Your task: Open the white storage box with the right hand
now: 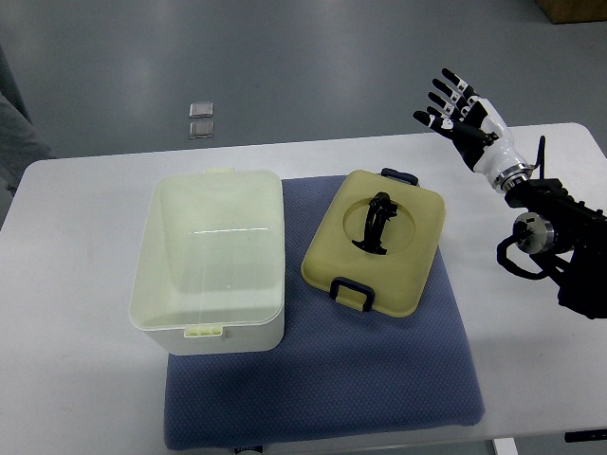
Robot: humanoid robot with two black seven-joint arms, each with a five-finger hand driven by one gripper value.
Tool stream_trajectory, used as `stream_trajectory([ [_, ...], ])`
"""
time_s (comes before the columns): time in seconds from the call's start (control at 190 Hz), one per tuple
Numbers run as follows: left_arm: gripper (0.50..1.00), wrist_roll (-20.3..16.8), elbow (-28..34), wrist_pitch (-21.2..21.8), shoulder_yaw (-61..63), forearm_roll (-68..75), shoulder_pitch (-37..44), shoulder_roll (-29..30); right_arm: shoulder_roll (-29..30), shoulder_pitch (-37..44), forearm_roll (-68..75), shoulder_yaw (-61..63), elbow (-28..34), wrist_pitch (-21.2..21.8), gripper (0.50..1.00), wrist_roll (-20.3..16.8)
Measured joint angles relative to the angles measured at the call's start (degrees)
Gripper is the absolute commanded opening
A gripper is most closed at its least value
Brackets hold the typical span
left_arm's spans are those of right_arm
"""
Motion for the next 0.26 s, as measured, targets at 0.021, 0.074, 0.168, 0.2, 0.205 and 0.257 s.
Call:
stream_trajectory([
  [0.021, 1.0, 0.0, 0.0, 0.0, 0.0, 0.0, 0.0, 0.0, 0.0, -0.1, 1.0, 0.0, 0.0, -0.1, 0.928, -0.2],
  [0.074, 1.0, 0.0, 0.0, 0.0, 0.0, 0.0, 0.0, 0.0, 0.1, -0.5, 3.4, 0.0, 0.0, -0.6, 0.928, -0.3],
  [0.168, 1.0, 0.0, 0.0, 0.0, 0.0, 0.0, 0.0, 0.0, 0.5, -1.0, 5.0, 0.2, -0.1, -2.0, 0.928, 0.0],
  [0.2, 1.0, 0.0, 0.0, 0.0, 0.0, 0.0, 0.0, 0.0, 0.7, -1.1, 5.2, 0.2, -0.1, -2.4, 0.928, 0.0],
  [0.205, 1.0, 0.0, 0.0, 0.0, -0.1, 0.0, 0.0, 0.0, 0.7, -1.1, 5.2, 0.3, -0.1, -2.4, 0.928, 0.0],
  [0.257, 1.0, 0.0, -0.3, 0.0, -0.1, 0.0, 0.0, 0.0, 1.1, -1.3, 5.3, 0.3, -0.1, -2.7, 0.928, 0.1],
])
